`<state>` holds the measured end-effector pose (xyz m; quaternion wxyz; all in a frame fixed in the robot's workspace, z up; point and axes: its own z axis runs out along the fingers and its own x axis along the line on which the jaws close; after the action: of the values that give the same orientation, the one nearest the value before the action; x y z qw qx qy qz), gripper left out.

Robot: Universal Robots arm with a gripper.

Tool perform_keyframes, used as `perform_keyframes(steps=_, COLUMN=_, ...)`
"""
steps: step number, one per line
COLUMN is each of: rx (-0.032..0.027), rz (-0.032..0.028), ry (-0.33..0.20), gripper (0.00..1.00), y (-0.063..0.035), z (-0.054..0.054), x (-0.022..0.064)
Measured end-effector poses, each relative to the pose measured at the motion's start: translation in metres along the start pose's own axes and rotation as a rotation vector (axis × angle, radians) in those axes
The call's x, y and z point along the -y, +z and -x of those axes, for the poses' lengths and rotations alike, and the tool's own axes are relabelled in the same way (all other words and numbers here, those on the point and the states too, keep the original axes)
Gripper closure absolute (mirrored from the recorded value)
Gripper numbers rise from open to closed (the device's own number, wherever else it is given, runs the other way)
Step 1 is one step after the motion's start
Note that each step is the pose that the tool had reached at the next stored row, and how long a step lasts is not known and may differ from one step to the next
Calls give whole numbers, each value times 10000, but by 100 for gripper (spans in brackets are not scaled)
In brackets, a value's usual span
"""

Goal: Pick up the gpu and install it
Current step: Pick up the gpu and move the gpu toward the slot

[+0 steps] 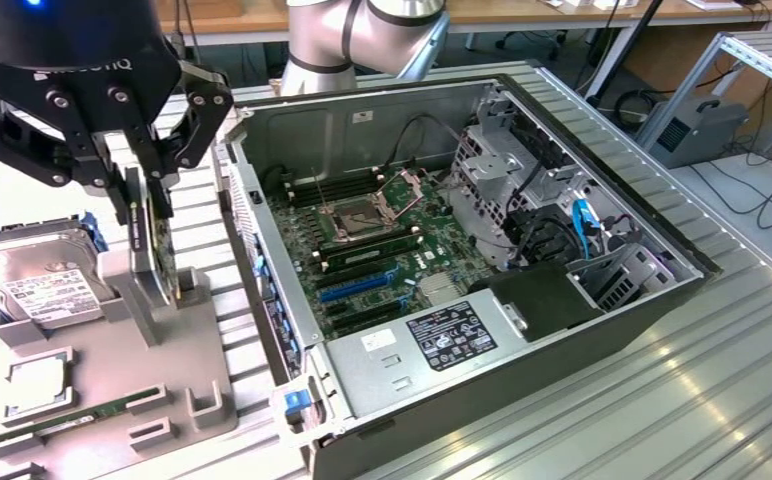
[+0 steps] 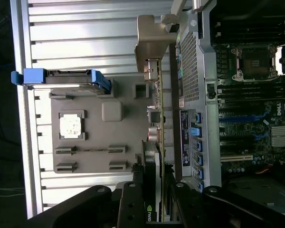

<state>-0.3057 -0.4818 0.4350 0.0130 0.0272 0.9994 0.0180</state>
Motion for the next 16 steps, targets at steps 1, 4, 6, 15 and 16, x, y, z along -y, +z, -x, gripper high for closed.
perform_keyframes(steps=1, rx=-1, rz=-1, ry=0, gripper=73, y=-11, z=0, x=0)
perform_keyframes(steps=4, rx=1, rz=0, ry=0, gripper=73, y=-66, z=3, x=-3)
perform_keyframes(steps=6, rx=1, rz=1, ry=0, gripper=73, y=-98, z=3, x=-3)
perform_keyframes(steps=15, rx=0, rz=-1, ry=0, gripper=73, y=-150, z=8, x=-6)
perform_keyframes(steps=16, rx=-1, rz=-1, ry=-1, gripper=73, y=-151, z=12, x=-6)
